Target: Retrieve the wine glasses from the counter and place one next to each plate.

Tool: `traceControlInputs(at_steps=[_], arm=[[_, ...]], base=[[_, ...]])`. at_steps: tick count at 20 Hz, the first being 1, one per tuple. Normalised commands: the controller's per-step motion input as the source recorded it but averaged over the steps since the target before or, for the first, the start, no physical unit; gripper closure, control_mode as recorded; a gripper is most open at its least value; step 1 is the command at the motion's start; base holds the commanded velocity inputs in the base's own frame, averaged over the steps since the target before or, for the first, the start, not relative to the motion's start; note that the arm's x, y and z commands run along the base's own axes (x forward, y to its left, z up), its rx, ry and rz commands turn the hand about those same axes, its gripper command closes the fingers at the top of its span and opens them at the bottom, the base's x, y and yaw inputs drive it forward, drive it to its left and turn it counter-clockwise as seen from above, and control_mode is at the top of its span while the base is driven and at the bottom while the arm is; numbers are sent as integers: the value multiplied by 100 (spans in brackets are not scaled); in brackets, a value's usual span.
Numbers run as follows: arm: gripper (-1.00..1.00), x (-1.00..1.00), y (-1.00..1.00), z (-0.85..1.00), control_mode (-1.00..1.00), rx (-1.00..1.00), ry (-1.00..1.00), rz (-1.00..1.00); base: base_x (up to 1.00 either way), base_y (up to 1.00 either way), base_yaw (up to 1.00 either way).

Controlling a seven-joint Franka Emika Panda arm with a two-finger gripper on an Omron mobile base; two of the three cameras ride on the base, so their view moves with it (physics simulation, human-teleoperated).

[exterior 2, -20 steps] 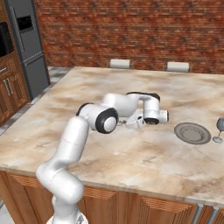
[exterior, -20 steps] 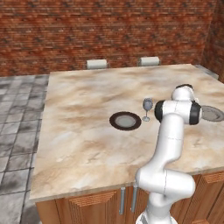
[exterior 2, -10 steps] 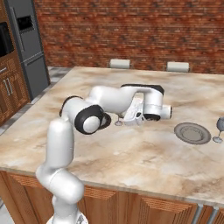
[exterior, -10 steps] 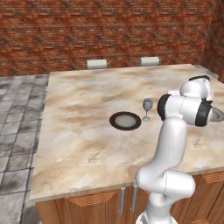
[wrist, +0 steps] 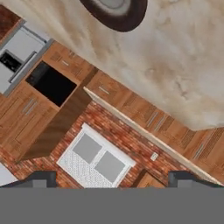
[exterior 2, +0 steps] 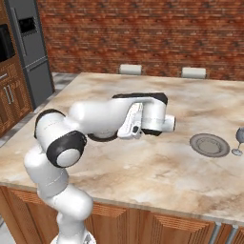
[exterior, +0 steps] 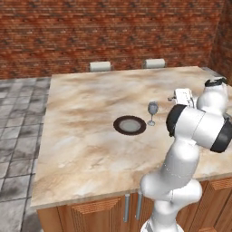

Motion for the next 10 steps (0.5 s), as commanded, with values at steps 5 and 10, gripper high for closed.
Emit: traceControlInputs(at_steps=[5,10], arm=[[-100,-100,65,46,-100,0,-38,5],[-100,-96,58,76,-100,0,-33,2]], base=[[0,0,0],[0,0,0]])
